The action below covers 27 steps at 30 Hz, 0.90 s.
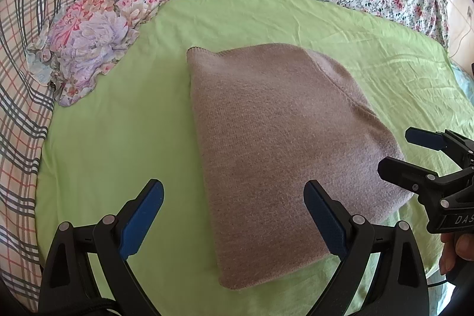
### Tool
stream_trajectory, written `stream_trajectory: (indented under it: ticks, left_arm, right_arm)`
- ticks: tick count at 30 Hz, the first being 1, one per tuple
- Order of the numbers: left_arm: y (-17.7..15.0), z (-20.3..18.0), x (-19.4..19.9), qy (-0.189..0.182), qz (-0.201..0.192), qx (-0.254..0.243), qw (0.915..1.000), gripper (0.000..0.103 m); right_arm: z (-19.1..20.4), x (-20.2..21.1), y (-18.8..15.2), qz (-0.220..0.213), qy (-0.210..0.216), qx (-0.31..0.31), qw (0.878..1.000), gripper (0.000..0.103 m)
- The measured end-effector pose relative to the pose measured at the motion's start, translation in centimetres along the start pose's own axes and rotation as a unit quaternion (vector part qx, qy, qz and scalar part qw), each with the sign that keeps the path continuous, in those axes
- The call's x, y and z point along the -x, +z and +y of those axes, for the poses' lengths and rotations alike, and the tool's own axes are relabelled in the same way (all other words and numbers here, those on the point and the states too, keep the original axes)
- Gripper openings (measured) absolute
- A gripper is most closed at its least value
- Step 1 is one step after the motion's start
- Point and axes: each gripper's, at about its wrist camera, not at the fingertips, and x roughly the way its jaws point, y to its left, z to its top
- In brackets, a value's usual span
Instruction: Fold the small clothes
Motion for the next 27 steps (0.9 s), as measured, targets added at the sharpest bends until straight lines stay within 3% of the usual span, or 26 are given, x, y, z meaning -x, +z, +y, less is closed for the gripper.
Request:
stream_trajectory:
  ticks: [27]
  left_arm:
    - [0.12,-0.3,0.21,-0.002,-0.002,0.001,1.0,0.096]
  right_arm:
    - [0.78,0.11,0.06,-0.004,-0.001,-0.004,1.0,0.098]
